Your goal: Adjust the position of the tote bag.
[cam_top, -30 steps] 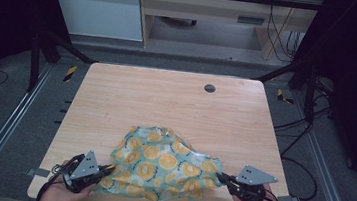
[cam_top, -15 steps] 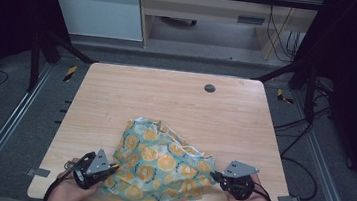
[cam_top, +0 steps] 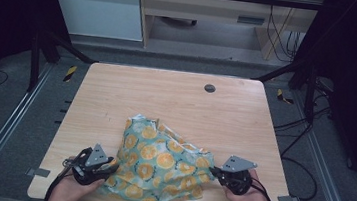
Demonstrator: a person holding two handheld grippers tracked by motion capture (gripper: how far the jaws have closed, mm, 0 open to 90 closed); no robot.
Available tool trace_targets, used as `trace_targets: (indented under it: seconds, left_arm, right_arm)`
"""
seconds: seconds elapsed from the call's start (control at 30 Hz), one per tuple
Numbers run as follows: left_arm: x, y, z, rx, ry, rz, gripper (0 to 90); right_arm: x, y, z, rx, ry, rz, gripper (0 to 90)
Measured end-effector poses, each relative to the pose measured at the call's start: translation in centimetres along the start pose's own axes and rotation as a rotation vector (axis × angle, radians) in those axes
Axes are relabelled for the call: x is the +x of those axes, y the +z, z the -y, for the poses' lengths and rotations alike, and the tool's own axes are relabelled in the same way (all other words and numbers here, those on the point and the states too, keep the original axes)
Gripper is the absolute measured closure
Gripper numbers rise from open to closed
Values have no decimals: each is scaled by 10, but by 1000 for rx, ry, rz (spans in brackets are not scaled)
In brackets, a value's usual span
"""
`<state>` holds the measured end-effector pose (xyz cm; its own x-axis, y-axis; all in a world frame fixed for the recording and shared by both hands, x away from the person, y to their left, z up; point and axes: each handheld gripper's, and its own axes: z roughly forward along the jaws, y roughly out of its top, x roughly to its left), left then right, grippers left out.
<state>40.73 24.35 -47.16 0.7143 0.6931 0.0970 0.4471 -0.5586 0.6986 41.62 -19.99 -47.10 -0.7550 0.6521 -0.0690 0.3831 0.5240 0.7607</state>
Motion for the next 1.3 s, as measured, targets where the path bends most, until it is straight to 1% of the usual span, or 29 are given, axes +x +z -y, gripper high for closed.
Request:
trace_targets:
  seconds: [0.03, 0.07, 0.1, 0.13, 0.17, 0.2, 0.23, 0.27, 0.3, 0.33, 0.4, 0.43, 0.5, 0.57, 0.6, 0.63, 0.67, 0.7, 0.77, 0.83, 0.87, 0.9, 0.93, 0.97, 1.0, 1.07, 1.17, 1.23, 1.3]
  left_arm:
    - [1, -3, -1, -13, -14, 0, 505]
    - [3, -8, -2, -34, -41, -1, 430]
    - [6, -12, -3, -63, -72, 5, 369]
    - [7, -17, -5, -93, -92, 14, 331]
    - [9, -21, -9, -113, -104, 16, 302]
    - [10, -26, -13, -122, -103, 12, 273]
    - [10, -26, -13, -122, -103, 12, 252]
    - [12, -31, -20, -138, -108, 14, 252]
    - [18, -33, -29, -156, -122, 27, 224]
    - [21, -32, -33, -155, -126, 28, 224]
    - [29, -27, -43, -141, -127, 35, 222]
    - [35, -21, -48, -135, -128, 38, 219]
    - [43, -12, -55, -129, -144, 47, 215]
    - [51, -1, -63, -107, -153, 63, 193]
    - [55, 4, -67, -99, -159, 57, 196]
    - [55, 4, -67, -99, -159, 57, 196]
    - [59, 11, -72, -91, -166, 55, 196]
    - [63, 19, -80, -75, -171, 71, 188]
    - [68, 26, -86, -56, -181, 81, 180]
    - [69, 33, -92, -39, -183, 101, 172]
    - [69, 36, -95, -24, -180, 104, 170]
    - [70, 40, -97, -13, -169, 95, 165]
    - [70, 43, -99, -9, -168, 92, 165]
    - [70, 43, -99, -9, -168, 92, 165]
    - [70, 49, -100, 5, -169, 104, 165]
    - [70, 56, -102, 27, -157, 88, 165]
    - [71, 63, -103, 42, -168, 105, 168]
    - [71, 65, -103, 50, -176, 103, 183]
    - [73, 71, -102, 65, -187, 98, 189]
  right_arm:
    - [0, 0, 0, -1, -1, -2, 900]
    - [-1, 0, 0, 1, 1, 0, 900]
    - [-1, 0, 1, 2, 3, 1, 900]
    - [-2, 0, 1, 0, 3, 1, 900]
    - [-2, 0, 1, -1, 4, 1, 900]
    - [-2, 0, 1, -1, 4, 2, 900]
    - [-2, 0, 1, -1, 4, 2, 900]
    - [-1, 0, 1, 0, 5, 0, 900]
    - [-1, 0, 1, 4, 1, 4, 900]
    - [-1, 0, 1, 2, 2, 4, 900]
    - [-1, 0, 1, -2, 4, 3, 900]
    - [-2, 0, 1, -2, 4, 6, 900]
    - [-2, 0, 1, -2, 8, 10, 900]
    - [-2, 0, 1, -1, 9, 11, 900]
    - [-2, 0, 1, 0, 12, 10, 900]
    - [-2, 0, 1, 0, 12, 10, 900]
    - [-2, 0, 1, -1, 11, 8, 900]
    - [-2, 1, 1, -2, 7, 8, 900]
    - [-2, 1, 1, 0, 7, 9, 900]
    - [-2, 2, 0, 1, 3, 7, 900]
    - [-2, 2, 0, 4, -1, 8, 900]
    - [-1, 3, 0, 4, -4, 6, 900]
    - [-1, 3, -1, 5, -5, 4, 900]
    - [-1, 3, -1, 5, -5, 4, 900]
    - [-1, 4, -1, 6, -7, 5, 899]
    - [0, 5, -1, 10, -13, 1, 899]
    - [0, 5, -2, 10, -18, 4, 899]
    - [0, 5, -2, 10, -18, 4, 899]
    - [1, 6, -2, 12, -17, 1, 899]
